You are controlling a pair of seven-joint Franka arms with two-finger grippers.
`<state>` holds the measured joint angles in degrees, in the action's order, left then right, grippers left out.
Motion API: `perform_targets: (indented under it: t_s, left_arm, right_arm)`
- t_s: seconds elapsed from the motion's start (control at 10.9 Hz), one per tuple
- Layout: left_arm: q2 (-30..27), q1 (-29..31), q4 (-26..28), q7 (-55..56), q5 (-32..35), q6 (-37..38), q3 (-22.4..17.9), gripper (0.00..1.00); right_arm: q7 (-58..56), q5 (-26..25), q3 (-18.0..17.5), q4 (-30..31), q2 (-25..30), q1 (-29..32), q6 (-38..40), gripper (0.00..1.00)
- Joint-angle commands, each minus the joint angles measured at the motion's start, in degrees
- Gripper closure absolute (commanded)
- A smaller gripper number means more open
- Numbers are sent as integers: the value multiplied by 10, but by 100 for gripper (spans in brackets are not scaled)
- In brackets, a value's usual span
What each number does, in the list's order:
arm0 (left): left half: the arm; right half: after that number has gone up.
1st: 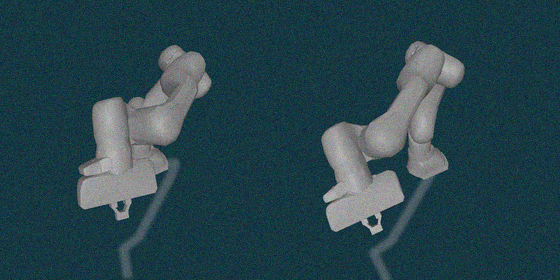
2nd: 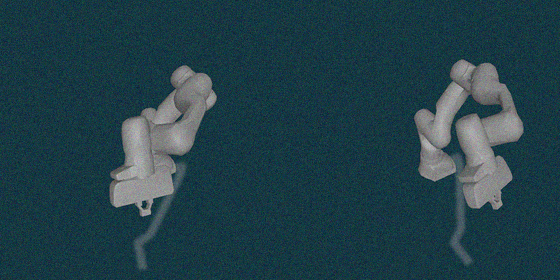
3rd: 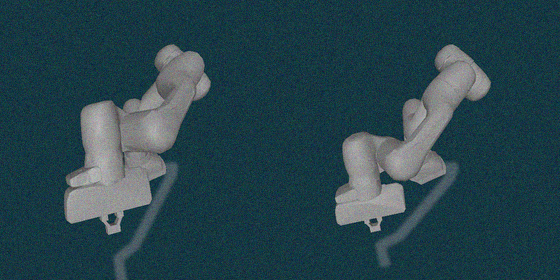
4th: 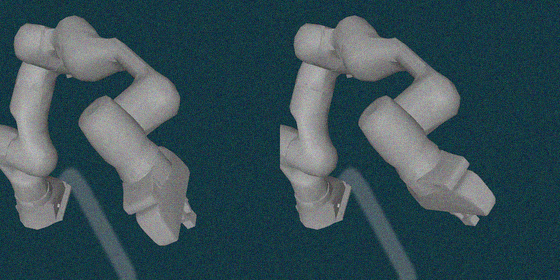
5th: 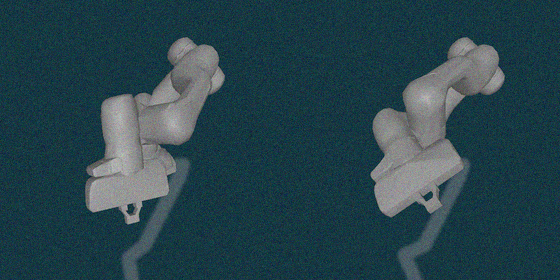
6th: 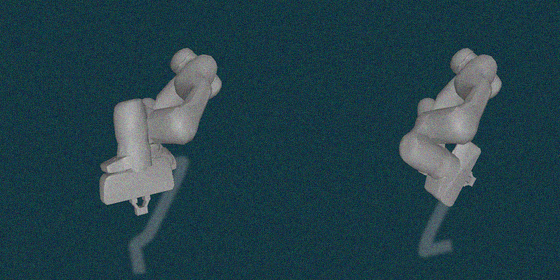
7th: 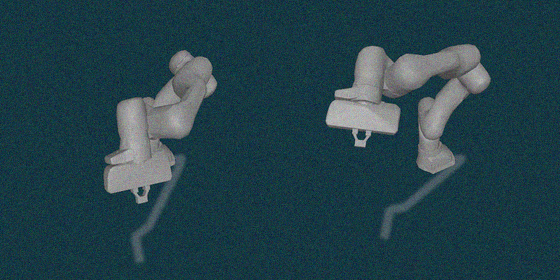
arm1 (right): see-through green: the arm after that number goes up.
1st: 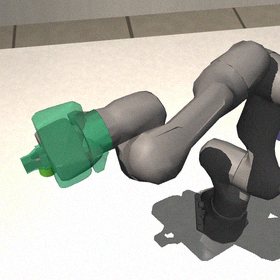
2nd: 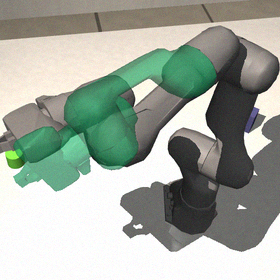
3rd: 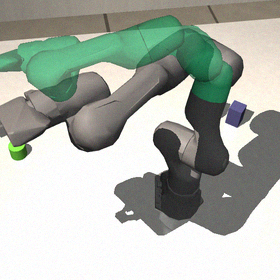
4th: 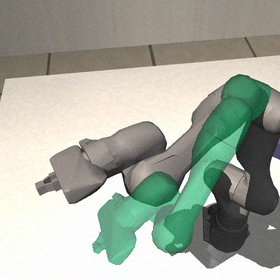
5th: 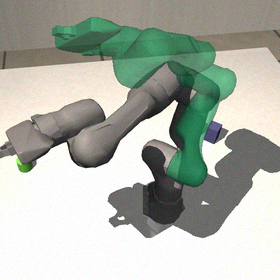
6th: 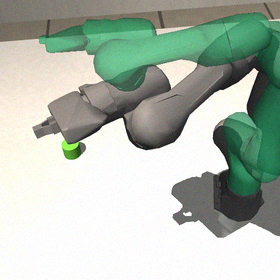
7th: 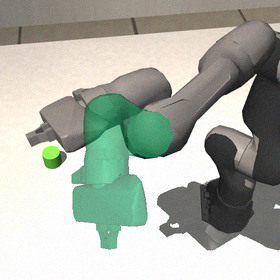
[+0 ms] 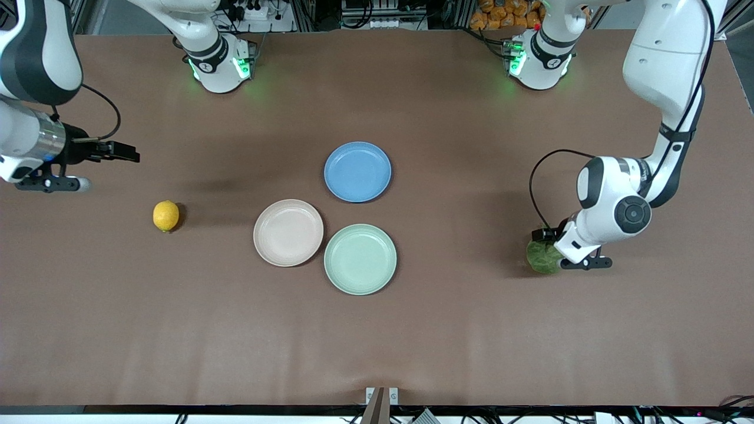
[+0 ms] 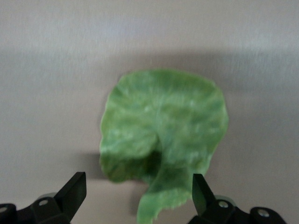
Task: Place lemon and lettuce in plates
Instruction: 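Reach the left gripper to the lettuce while the right gripper reaches the lemon, then grasp the lettuce with the left gripper while the right gripper grasps the lemon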
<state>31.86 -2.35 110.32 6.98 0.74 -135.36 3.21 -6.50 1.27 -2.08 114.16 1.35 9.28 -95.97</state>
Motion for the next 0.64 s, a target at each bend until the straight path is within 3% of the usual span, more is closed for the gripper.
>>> perform_targets:
  t_s: [0.0,0.55]
  left_arm:
    - [36,-3,-51,1,0,1,-2,0]
    - [75,-16,-82,6,-6,-22,-1,0]
  right_arm:
    - [-35,0,-3,38,-14,7,-41,0]
    - [-34,1,-3,65,-57,8,-113,0]
